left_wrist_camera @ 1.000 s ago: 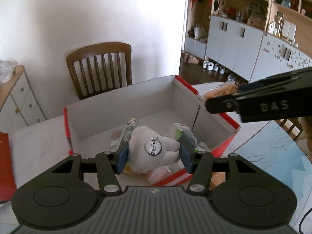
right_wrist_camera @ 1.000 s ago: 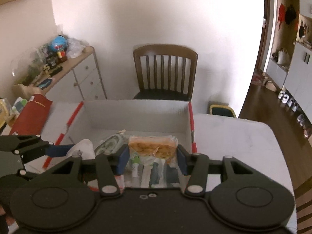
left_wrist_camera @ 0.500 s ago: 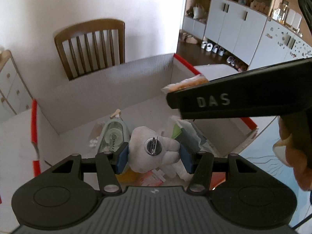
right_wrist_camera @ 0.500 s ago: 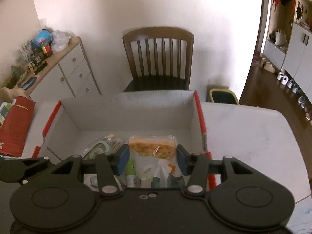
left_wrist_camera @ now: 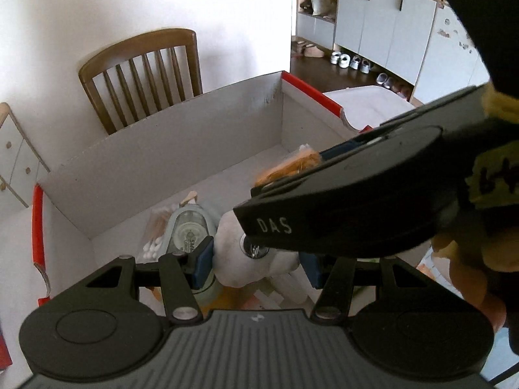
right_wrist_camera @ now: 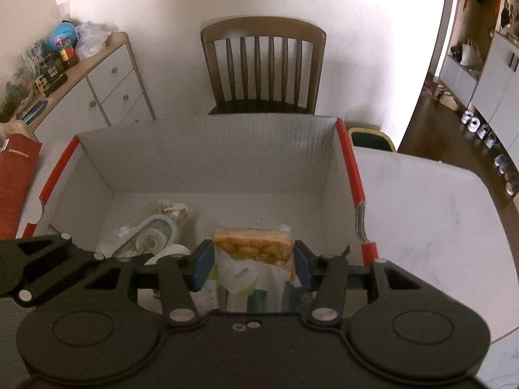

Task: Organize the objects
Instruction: 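Lower both items into the red box and open both grippers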

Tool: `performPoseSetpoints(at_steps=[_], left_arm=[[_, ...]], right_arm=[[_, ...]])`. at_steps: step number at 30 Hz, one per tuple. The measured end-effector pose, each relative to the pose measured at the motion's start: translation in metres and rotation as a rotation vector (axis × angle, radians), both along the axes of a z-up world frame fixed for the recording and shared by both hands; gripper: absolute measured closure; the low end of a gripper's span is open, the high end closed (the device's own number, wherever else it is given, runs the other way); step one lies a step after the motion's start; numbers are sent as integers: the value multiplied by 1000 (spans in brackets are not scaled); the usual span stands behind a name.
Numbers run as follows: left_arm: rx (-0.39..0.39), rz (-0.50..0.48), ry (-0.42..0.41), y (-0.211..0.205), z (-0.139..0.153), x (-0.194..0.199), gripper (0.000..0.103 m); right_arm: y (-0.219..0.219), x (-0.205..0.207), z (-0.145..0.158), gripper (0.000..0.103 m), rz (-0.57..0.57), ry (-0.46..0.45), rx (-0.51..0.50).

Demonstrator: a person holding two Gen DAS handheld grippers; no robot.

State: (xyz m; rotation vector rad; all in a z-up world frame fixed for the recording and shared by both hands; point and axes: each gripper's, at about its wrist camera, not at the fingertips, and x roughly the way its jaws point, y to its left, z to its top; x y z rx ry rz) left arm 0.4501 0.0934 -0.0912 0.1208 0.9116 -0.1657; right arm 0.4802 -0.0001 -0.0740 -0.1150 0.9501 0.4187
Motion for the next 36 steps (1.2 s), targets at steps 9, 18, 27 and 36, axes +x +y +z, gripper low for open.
performPoseSetpoints(at_steps=[9, 18, 27, 36], left_arm=[[-22, 16, -6, -1, -1, 1, 40], [-41, 50, -12, 4, 2, -7, 24], [-62, 83, -35, 10, 14, -20, 24], [-86, 123, -59, 17, 30, -35, 24]], right_arm=[[2, -6, 0, 39, 27, -25, -23], [-4, -7, 8, 33, 15, -35, -6], [-10, -20, 19, 27, 22, -59, -4], [-23, -39, 43, 18, 29, -108, 17]])
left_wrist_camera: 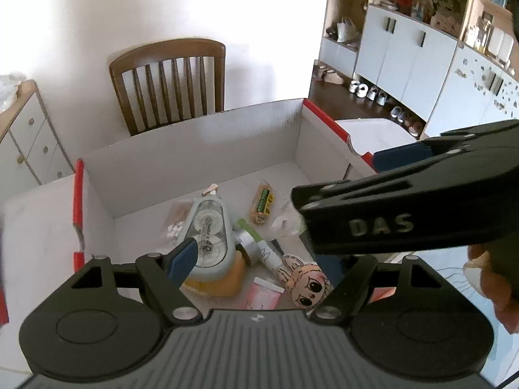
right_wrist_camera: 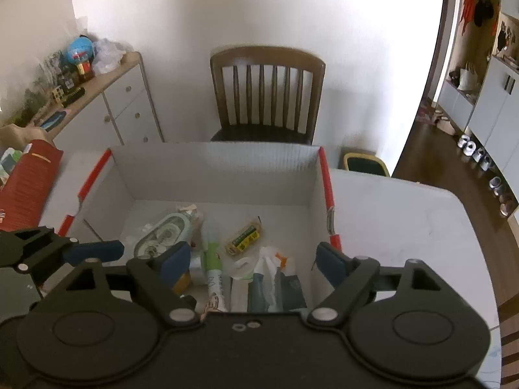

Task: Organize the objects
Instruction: 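Lower both items into the red box and open both grippers, then withdraw both grippers from the box back over the table items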

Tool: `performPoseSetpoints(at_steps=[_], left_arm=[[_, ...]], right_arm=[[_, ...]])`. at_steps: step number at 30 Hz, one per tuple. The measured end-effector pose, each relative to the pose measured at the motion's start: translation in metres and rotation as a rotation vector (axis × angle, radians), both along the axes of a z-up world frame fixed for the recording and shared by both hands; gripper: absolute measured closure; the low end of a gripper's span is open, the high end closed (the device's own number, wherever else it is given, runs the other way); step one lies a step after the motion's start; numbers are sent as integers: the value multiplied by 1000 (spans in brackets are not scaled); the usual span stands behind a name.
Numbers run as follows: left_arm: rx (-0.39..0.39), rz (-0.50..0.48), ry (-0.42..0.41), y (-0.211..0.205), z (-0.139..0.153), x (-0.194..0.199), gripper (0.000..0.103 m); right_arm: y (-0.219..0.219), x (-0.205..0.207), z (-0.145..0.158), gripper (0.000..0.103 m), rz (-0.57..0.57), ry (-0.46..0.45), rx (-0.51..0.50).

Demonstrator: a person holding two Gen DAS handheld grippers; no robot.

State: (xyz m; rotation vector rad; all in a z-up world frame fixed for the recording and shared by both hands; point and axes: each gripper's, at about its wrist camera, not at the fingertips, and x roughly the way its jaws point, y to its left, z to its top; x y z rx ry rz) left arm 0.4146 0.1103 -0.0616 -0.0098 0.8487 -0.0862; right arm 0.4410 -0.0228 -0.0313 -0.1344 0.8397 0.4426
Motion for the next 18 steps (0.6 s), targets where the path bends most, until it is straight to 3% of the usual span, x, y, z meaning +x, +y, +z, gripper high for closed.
performPoseSetpoints(at_steps=[3, 13, 15, 18], left_arm=[[-9, 4, -5, 1, 4, -8, 17], [9, 3, -71, -3, 26, -43, 13], [6, 12, -86, -2, 31, -51, 0], [-2, 16, -104, -2, 36, -62, 0]], right_arm=[[-3, -9, 8, 17, 9, -26, -1], [-20, -47, 39, 13, 61, -95, 17], [-26, -56, 44, 9, 66, -107, 31], [-34, -68, 49, 5, 78, -120, 36]])
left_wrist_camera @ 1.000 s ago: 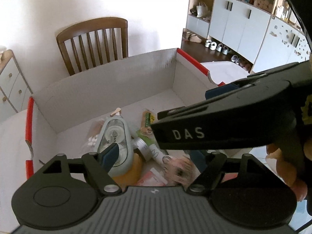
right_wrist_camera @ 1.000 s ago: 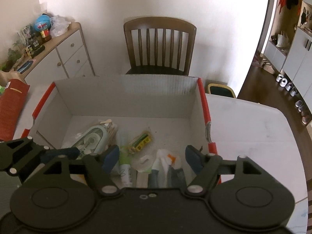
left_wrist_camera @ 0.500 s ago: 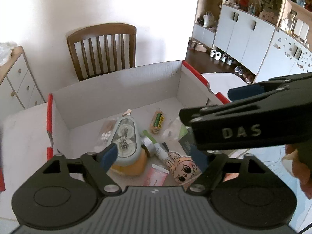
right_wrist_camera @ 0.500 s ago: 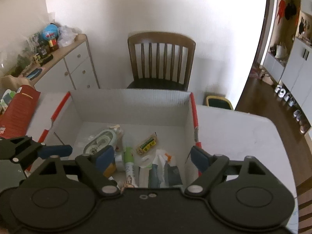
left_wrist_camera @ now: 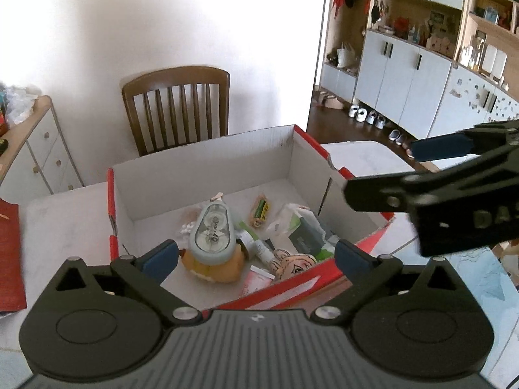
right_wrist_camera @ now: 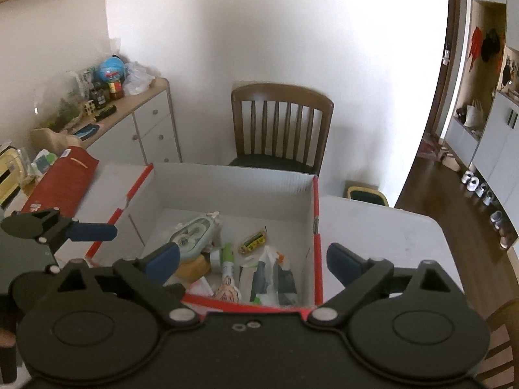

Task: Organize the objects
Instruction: 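Withdraw both grippers from the box back over the table items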

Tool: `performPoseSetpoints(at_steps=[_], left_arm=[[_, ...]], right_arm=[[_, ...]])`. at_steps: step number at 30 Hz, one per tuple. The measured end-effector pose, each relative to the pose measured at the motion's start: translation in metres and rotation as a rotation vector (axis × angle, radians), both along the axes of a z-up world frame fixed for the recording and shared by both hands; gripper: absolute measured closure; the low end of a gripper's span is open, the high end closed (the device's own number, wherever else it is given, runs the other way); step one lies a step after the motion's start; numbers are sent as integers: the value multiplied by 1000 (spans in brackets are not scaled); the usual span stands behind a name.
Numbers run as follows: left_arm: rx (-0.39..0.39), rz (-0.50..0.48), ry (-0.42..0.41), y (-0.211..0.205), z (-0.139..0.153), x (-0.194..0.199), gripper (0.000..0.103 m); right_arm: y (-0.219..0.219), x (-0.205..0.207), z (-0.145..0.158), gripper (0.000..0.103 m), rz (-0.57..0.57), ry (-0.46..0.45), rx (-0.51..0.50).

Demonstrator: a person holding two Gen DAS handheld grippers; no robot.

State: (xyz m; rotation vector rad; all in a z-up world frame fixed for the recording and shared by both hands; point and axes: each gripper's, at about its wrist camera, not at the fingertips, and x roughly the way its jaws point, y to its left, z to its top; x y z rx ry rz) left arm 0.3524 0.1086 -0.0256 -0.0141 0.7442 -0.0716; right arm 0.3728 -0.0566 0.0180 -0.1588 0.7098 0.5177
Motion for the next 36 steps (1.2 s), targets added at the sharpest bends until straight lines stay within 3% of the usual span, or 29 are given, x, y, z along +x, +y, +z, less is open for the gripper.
performPoseSetpoints(at_steps=[18, 28, 36], left_arm=[[-21, 23, -10, -6, 9, -80, 0], [-4, -29, 49, -23, -28, -122, 0], [46, -53, 77, -33, -65, -133, 0]], right_arm=[[-54, -87, 1, 1, 58, 1, 41], [-79, -110, -33, 1, 20, 54, 32], [-72, -101, -68, 1, 2, 107, 6]])
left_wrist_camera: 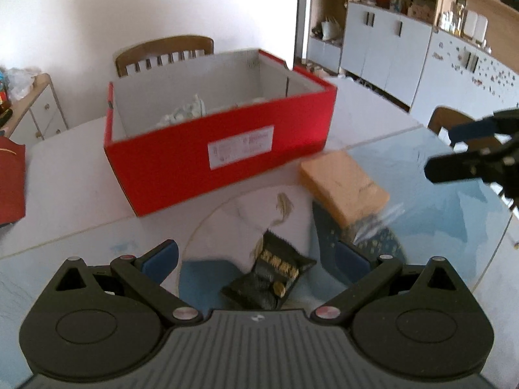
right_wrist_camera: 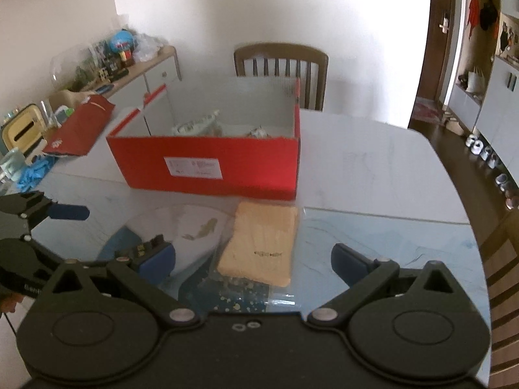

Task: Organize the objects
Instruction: 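Withdraw both grippers from the box back over the table items, then grasp the black snack packet with the left gripper while the right grasps the bread bag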

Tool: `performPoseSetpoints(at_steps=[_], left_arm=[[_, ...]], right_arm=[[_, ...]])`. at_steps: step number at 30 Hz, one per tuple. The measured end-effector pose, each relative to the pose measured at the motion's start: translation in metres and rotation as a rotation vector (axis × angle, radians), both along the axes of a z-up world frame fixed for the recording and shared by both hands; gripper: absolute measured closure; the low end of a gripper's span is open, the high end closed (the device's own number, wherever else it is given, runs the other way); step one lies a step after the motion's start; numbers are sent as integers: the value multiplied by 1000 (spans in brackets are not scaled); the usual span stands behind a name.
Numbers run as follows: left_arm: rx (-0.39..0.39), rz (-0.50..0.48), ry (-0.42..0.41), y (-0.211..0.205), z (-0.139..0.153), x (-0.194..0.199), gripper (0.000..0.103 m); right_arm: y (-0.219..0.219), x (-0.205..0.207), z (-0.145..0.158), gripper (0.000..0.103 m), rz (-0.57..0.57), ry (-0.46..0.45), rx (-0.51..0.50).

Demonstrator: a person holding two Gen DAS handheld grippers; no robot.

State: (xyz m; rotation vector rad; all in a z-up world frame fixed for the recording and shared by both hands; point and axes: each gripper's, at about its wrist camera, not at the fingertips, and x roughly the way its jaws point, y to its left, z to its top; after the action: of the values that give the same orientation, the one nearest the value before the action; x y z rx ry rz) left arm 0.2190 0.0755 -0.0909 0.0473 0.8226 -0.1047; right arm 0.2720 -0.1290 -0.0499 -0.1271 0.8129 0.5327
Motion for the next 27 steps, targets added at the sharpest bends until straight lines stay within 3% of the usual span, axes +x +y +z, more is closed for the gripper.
performPoseSetpoints(at_steps=[9, 27], left_arm=[[17, -19, 67, 3, -38, 12, 0], [65, -133, 28, 0, -66, 19, 1]], right_arm=[[20, 30, -40, 1, -17, 59, -44], [44, 67, -93, 1, -80, 168, -116]])
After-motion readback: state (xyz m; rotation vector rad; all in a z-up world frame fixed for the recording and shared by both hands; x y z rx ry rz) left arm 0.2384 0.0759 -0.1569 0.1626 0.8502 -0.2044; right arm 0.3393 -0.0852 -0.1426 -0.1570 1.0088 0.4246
